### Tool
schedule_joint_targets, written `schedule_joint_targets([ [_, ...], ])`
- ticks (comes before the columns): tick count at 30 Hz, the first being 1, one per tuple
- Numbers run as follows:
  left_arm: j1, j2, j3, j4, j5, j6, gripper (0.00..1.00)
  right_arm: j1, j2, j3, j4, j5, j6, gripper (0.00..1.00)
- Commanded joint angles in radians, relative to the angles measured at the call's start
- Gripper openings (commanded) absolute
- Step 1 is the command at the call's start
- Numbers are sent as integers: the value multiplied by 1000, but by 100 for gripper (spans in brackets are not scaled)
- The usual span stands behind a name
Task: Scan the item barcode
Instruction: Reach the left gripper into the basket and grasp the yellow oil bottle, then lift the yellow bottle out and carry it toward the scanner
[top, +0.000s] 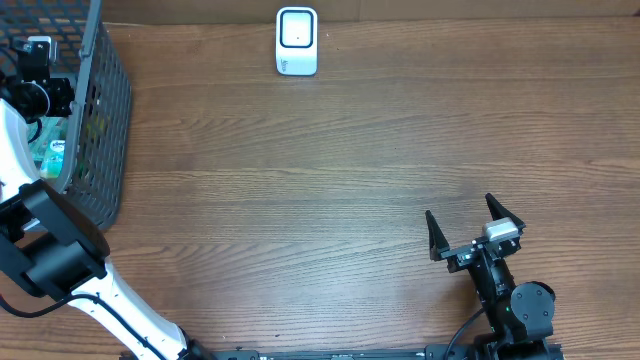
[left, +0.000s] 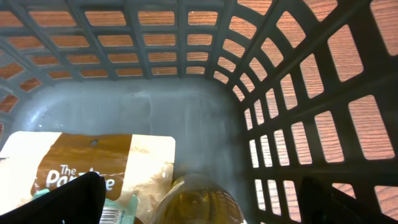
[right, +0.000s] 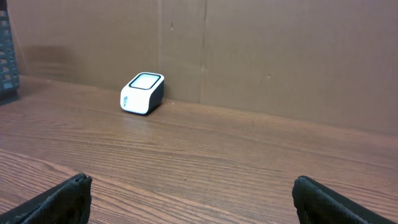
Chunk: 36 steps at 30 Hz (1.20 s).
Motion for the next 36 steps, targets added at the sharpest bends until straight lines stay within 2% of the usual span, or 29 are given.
schedule_joint_targets([
  [1,-8,-10,21,7,17,-22,99,-3,-9,-11,3,6,2,100],
  [2,-6,-10,21,8,17,-22,100,-3,-9,-11,3,6,2,100],
  [3,-6,-10,21,8,14,-21,90,-3,-9,-11,3,6,2,100],
  [5,-6,-8,21,7,-7,-21,62,-3,-9,-11,3,6,2,100],
  [6,-6,-8,19,7,-14,-21,56,-3,-9,-11,3,6,2,100],
  [11,-15,-5,19,9,-32,-22,52,-3,-9,-11,3,6,2,100],
  [13,-15,-5,20,13,-31,-23,41,-3,-9,-11,3,6,2,100],
  [14,-14,-7,21,16,-31,-31,32,-3,-9,-11,3,6,2,100],
  [16,-12,-13,31,15,-31,-41,23,-3,-9,-11,3,6,2,100],
  [26,-8,-145,130,33,-33,-87,27,-3,-9,-11,3,6,2,100],
  [36,-9,-375,253,57,-34,-263,26,-3,-9,-10,3,6,2,100],
])
